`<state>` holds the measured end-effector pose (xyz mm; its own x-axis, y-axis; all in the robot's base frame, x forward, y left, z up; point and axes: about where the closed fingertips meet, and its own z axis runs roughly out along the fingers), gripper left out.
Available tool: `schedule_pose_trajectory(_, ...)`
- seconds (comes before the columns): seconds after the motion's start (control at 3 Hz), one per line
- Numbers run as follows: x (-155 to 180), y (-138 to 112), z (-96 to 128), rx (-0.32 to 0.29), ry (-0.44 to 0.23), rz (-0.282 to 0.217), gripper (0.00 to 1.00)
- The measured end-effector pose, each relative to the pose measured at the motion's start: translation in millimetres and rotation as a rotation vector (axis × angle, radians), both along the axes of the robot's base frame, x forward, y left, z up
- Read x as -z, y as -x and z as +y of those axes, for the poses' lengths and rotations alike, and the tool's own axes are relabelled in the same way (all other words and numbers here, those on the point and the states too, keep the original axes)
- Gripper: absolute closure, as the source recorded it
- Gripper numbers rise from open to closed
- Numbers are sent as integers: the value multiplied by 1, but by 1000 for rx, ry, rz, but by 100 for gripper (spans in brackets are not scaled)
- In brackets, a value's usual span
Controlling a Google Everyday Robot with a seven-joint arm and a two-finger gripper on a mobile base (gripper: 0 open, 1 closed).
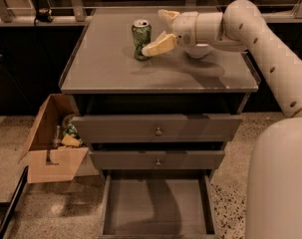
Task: Place green can into bottom drawer
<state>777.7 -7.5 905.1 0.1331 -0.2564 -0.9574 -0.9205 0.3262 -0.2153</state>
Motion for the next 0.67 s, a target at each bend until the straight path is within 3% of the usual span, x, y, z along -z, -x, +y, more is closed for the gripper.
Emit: schedule_pose_trajectory(0.67,0,-26,0,7,-2,-11,0)
